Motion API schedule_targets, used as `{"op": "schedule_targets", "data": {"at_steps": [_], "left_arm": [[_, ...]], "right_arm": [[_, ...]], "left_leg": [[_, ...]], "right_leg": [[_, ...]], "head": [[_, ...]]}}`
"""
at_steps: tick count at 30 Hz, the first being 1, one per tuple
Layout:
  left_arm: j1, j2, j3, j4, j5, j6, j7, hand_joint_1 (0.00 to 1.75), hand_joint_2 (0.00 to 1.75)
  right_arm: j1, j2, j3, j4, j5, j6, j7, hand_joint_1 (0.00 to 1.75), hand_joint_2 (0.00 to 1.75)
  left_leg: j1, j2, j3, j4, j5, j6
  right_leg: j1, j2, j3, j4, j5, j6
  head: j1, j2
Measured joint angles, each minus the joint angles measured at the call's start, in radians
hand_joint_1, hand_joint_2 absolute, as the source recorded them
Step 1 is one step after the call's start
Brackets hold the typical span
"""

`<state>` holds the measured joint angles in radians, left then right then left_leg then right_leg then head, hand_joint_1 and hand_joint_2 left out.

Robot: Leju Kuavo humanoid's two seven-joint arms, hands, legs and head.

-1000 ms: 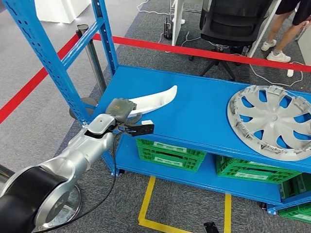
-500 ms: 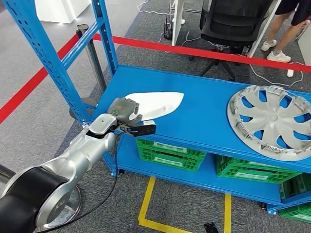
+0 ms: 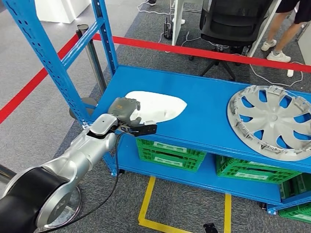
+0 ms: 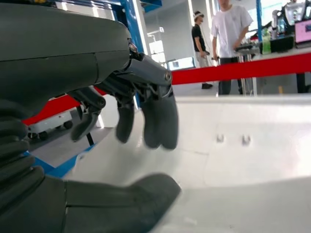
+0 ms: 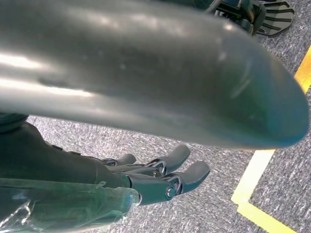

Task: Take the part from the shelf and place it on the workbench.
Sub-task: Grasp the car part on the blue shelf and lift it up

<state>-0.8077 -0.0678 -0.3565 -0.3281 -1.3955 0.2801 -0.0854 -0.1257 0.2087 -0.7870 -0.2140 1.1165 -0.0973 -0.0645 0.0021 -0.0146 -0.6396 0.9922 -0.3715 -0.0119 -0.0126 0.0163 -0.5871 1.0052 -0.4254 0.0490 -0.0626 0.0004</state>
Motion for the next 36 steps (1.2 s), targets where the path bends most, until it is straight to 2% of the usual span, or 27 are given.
{"op": "schedule_targets", "data": {"at_steps": [13, 35, 36], "left_arm": [[0.004, -0.003, 0.000, -0.008, -0.012, 0.038, 0.023, 0.00, 0.00], [0.009, -0.015, 0.019, -0.008, -0.016, 0.030, 0.041, 0.00, 0.00], [0.009, -0.015, 0.019, -0.008, -0.017, 0.028, 0.040, 0.00, 0.44]], "right_arm": [[0.001, 0.002, 0.000, 0.000, 0.000, -0.001, 0.000, 0.00, 0.00], [0.001, 0.005, 0.000, 0.000, 0.000, -0.001, 0.000, 0.00, 0.00], [0.001, 0.005, 0.000, 0.000, 0.000, -0.001, 0.000, 0.00, 0.00]], "left_leg": [[0.000, 0.000, 0.000, 0.000, 0.000, 0.000], [0.000, 0.000, 0.000, 0.000, 0.000, 0.000], [0.000, 0.000, 0.000, 0.000, 0.000, 0.000]], "right_leg": [[0.000, 0.000, 0.000, 0.000, 0.000, 0.000], [0.000, 0.000, 0.000, 0.000, 0.000, 0.000], [0.000, 0.000, 0.000, 0.000, 0.000, 0.000]], "head": [[0.000, 0.000], [0.000, 0.000], [0.000, 0.000]]}}
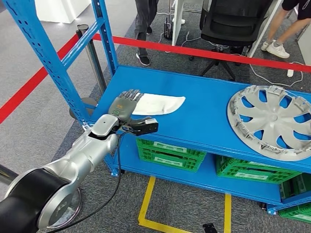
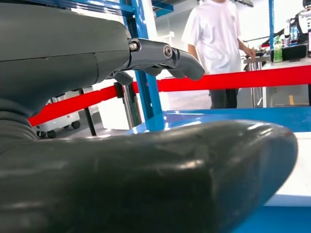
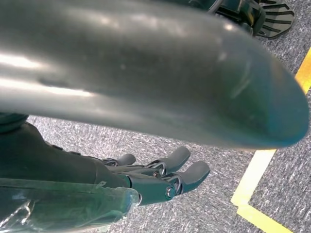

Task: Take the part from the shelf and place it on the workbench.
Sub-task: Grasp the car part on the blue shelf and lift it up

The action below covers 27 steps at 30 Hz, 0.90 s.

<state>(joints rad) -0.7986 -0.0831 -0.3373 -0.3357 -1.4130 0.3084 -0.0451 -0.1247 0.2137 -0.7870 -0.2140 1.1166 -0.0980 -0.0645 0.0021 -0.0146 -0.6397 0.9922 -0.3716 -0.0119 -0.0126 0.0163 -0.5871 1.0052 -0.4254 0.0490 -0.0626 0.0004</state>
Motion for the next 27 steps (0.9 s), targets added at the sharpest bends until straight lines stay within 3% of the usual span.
{"op": "schedule_targets", "data": {"at_steps": [3, 10, 27], "left_arm": [[0.000, 0.000, 0.002, 0.000, -0.002, -0.010, -0.004, 0.00, 1.75], [0.000, -0.004, 0.005, 0.000, -0.014, -0.023, 0.008, 0.00, 1.75], [0.002, 0.002, 0.007, 0.002, -0.020, -0.174, -0.001, 0.00, 1.75]], "right_arm": [[0.000, 0.000, 0.000, 0.000, 0.000, 0.000, 0.000, 0.00, 0.00], [0.000, 0.001, 0.000, 0.000, 0.000, -0.001, 0.000, 0.00, 0.00], [-0.003, 0.006, 0.000, 0.000, 0.005, 0.003, 0.000, 0.00, 0.00]], "left_leg": [[0.000, 0.000, 0.000, 0.000, 0.000, 0.000], [0.000, 0.000, 0.000, 0.000, 0.000, 0.000], [0.000, 0.000, 0.000, 0.000, 0.000, 0.000]], "right_leg": [[0.000, 0.000, 0.000, 0.000, 0.000, 0.000], [0.000, 0.000, 0.000, 0.000, 0.000, 0.000], [0.000, 0.000, 0.000, 0.000, 0.000, 0.000]], "head": [[0.000, 0.000], [0.000, 0.000], [0.000, 0.000]]}}
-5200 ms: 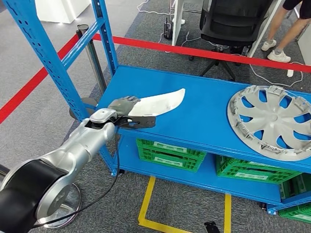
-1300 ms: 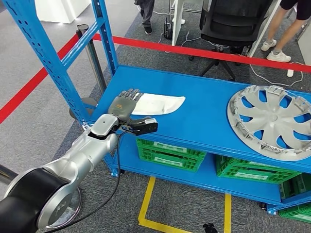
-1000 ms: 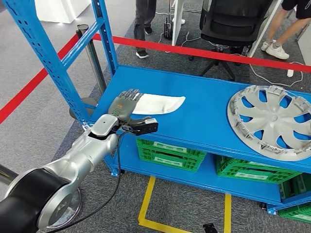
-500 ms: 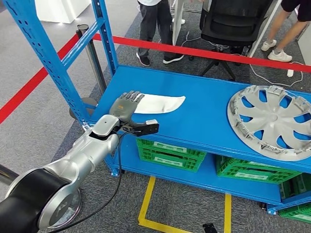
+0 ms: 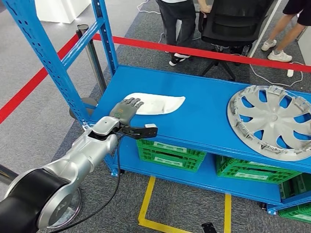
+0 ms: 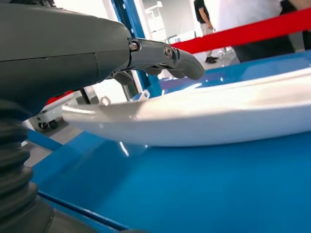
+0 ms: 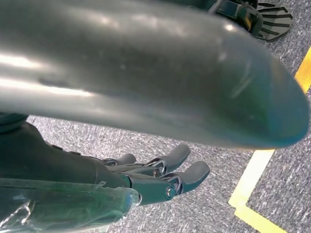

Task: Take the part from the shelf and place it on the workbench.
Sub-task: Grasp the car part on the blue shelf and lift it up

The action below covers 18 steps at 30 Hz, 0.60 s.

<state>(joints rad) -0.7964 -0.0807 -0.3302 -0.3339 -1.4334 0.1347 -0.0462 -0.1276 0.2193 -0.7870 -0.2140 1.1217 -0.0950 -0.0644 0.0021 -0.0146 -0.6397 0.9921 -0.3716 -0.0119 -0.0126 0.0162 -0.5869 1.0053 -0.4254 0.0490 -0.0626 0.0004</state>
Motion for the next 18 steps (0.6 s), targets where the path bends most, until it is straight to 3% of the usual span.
{"op": "schedule_targets", "data": {"at_steps": [18], "left_arm": [[0.000, 0.005, 0.025, 0.001, 0.013, -0.037, 0.000, 0.00, 1.75]], "right_arm": [[-0.003, 0.000, 0.000, 0.000, 0.005, 0.000, 0.000, 0.00, 0.00]], "left_leg": [[0.000, 0.000, 0.000, 0.000, 0.000, 0.000]], "right_leg": [[0.000, 0.000, 0.001, 0.000, 0.000, 0.000]], "head": [[0.000, 0.000]]}}
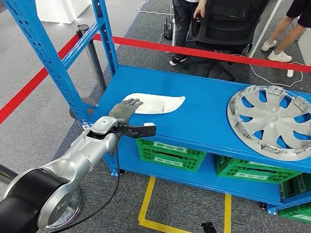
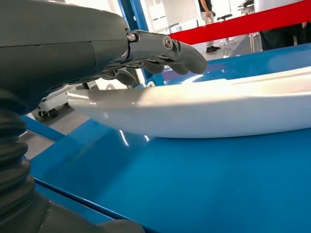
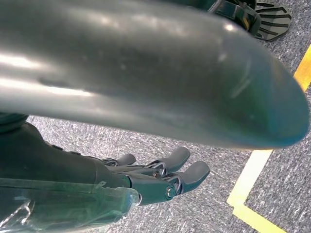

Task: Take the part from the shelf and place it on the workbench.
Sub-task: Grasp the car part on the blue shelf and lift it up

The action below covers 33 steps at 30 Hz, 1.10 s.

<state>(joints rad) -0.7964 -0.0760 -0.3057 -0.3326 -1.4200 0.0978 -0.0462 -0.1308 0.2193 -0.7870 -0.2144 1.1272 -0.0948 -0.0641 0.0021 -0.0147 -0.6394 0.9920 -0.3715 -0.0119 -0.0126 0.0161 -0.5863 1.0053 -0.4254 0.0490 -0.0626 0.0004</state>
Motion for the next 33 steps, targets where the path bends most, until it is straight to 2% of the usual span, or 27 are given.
{"op": "schedule_targets", "data": {"at_steps": [6, 17, 18, 21, 22, 33], "left_arm": [[0.001, 0.000, 0.009, 0.000, -0.006, 0.012, 0.008, 0.00, 1.75], [0.017, 0.002, 0.017, 0.000, -0.047, 0.099, 0.042, 0.00, 1.75], [0.018, 0.002, 0.017, 0.000, -0.048, 0.102, 0.043, 0.05, 1.75], [0.019, 0.003, 0.017, 0.000, -0.050, 0.108, 0.044, 1.36, 1.75], [0.020, 0.003, 0.018, 0.000, -0.051, 0.108, 0.045, 1.75, 1.75], [0.025, 0.004, 0.023, 0.000, -0.066, 0.109, 0.045, 1.75, 1.75]], "right_arm": [[-0.001, 0.000, 0.000, 0.000, 0.005, -0.001, 0.000, 0.00, 0.00], [-0.001, 0.000, 0.000, -0.001, 0.006, -0.002, 0.000, 0.00, 0.00], [-0.001, 0.000, 0.000, -0.001, 0.005, -0.002, 0.000, 0.00, 0.00], [-0.001, 0.000, 0.000, -0.001, 0.005, -0.002, 0.000, 0.00, 0.00], [-0.001, 0.000, -0.001, -0.001, 0.005, -0.002, 0.000, 0.00, 0.00], [0.001, 0.000, -0.005, -0.001, 0.004, -0.002, -0.004, 0.00, 0.00]], "left_leg": [[0.000, 0.000, 0.000, 0.000, 0.000, 0.000], [0.000, 0.000, 0.000, 0.000, 0.000, 0.000], [0.000, 0.000, 0.000, 0.000, 0.000, 0.000], [0.000, 0.000, 0.000, 0.000, 0.000, 0.000], [0.000, 0.000, 0.000, 0.000, 0.000, 0.000], [0.000, 0.000, 0.000, 0.000, 0.000, 0.000]], "right_leg": [[0.000, 0.000, 0.000, 0.000, 0.000, 0.000], [0.000, 0.000, 0.000, 0.000, 0.000, 0.000], [0.000, 0.000, 0.000, 0.000, 0.000, 0.000], [0.000, 0.000, -0.001, 0.000, 0.000, 0.000], [0.000, 0.000, -0.001, 0.000, 0.000, 0.000], [0.000, 0.000, -0.001, 0.000, 0.000, 0.000]], "head": [[0.000, 0.000], [0.000, 0.000], [0.000, 0.000], [0.000, 0.000], [0.000, 0.000], [0.000, 0.000]]}}
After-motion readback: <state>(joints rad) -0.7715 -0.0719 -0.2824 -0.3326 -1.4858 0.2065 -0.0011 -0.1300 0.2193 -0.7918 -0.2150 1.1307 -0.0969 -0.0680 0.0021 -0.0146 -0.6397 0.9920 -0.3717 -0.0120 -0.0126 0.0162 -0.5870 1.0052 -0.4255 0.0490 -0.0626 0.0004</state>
